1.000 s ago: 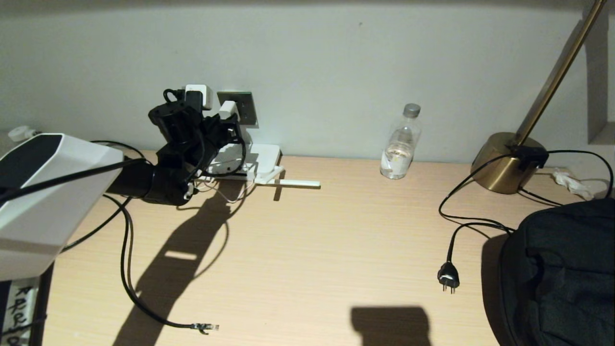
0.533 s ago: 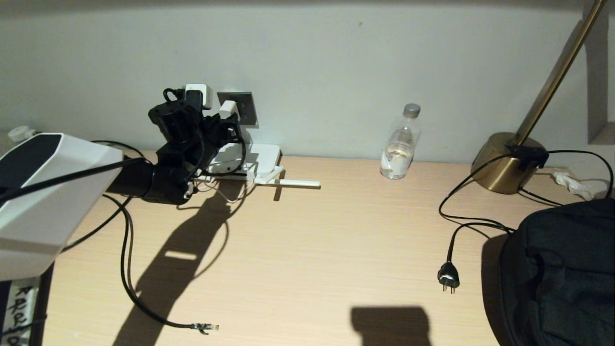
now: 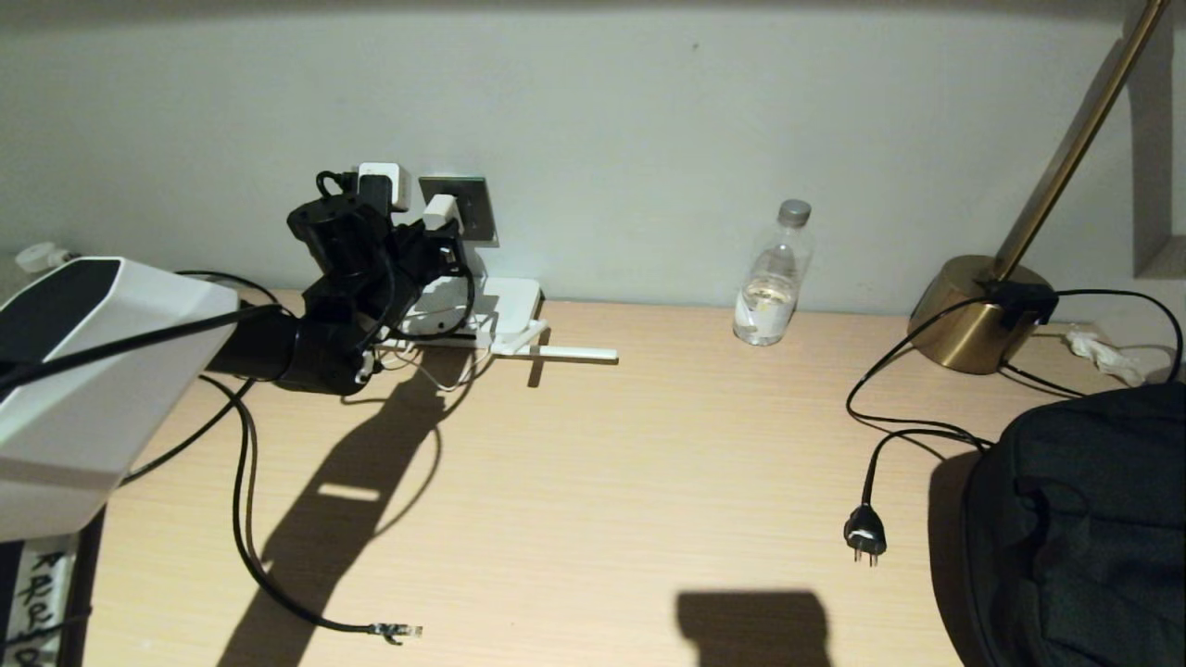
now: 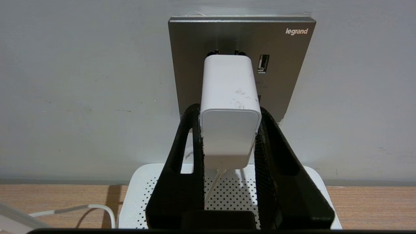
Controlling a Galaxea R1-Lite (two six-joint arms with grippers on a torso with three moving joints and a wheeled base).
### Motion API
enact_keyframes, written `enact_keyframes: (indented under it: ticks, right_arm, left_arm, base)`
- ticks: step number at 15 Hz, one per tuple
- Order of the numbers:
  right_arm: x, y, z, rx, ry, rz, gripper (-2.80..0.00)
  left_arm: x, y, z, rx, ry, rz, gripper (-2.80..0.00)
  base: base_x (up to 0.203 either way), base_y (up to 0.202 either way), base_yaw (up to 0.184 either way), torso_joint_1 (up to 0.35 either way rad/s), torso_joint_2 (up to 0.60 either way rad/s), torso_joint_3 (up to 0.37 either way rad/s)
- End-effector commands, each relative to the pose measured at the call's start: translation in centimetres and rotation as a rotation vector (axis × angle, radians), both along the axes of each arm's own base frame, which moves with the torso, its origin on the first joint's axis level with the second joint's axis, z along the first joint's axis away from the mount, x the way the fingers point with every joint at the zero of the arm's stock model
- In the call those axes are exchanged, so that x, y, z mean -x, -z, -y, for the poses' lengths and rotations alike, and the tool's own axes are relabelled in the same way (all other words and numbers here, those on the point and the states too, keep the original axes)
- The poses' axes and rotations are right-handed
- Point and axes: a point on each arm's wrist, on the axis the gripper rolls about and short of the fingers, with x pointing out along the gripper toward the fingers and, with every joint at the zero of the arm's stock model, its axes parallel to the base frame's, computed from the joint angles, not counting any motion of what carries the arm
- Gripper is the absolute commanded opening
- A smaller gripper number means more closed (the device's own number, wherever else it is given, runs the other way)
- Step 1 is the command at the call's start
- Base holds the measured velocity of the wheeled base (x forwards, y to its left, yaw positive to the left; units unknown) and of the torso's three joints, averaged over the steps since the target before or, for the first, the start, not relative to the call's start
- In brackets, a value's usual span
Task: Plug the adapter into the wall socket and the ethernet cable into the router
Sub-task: Plug plug into socket
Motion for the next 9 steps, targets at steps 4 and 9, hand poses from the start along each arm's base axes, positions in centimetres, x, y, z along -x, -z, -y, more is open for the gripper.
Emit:
enact_keyframes:
  ticks: [4, 9]
  right_arm:
    - [-0.01, 0.0, 0.0, 0.0, -0.002, -0.002, -2.8]
    - [-0.01, 0.0, 0.0, 0.0, -0.003, -0.002, -2.8]
  left_arm:
    - [-0.03, 0.05, 0.0, 0.0, -0.001, 0.003, -2.8]
    - [-0.05, -0.31, 0.0, 0.001, -0.001, 0.007, -2.8]
  base:
    - [0.0, 0.0, 0.0, 0.0, 0.0, 0.0]
    - [0.0, 0.0, 0.0, 0.0, 0.0, 0.0]
